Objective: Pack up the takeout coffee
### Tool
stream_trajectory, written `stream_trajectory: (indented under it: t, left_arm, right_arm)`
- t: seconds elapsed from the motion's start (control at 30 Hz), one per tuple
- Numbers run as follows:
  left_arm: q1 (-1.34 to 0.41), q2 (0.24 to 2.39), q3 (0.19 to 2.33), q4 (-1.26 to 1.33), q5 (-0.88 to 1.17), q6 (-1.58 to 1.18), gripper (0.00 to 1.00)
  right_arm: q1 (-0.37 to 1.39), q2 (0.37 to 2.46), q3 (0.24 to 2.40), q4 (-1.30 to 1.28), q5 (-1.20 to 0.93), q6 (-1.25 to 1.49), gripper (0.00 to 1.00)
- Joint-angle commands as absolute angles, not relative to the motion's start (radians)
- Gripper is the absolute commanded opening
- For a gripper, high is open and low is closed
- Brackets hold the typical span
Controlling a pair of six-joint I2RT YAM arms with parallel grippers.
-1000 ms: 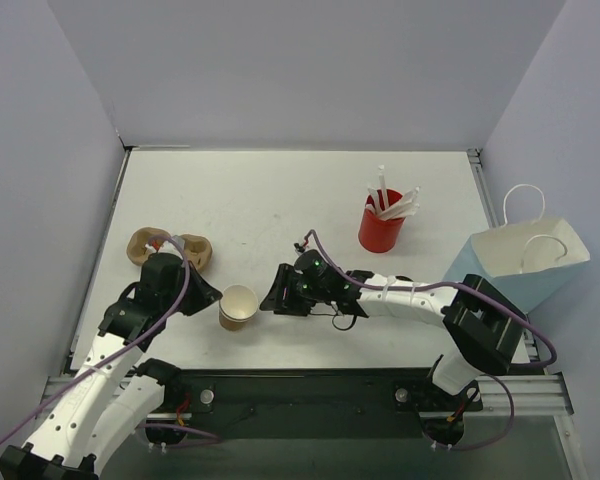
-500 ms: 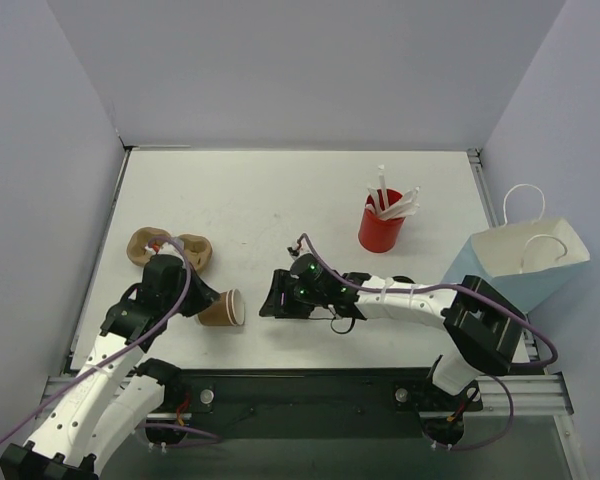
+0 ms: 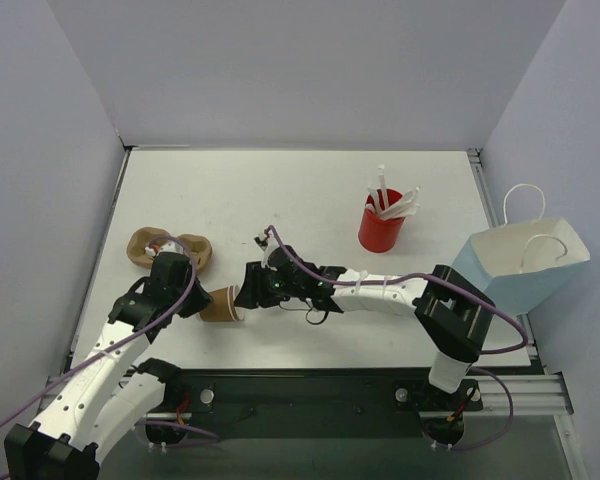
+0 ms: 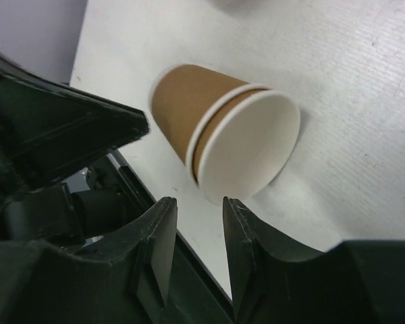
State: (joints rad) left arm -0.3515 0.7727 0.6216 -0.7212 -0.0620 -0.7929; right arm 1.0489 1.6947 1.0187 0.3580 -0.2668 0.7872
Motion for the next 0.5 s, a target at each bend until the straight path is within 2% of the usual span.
stream_trajectory:
  t: [0.0, 0.47]
  left_arm:
    - [-0.347, 0.77, 0.64, -0.735, -0.141, -0.811, 0.0]
    - [-0.347, 0.828, 0.581, -0.696, -0.175, -0.864, 0.0]
  right_arm:
    - [1.051, 1.759, 1.049, 0.453, -0.262, 0.779, 0.34]
    - [1.028, 1.864, 1.089, 0.538, -0.321, 0.73, 0.32]
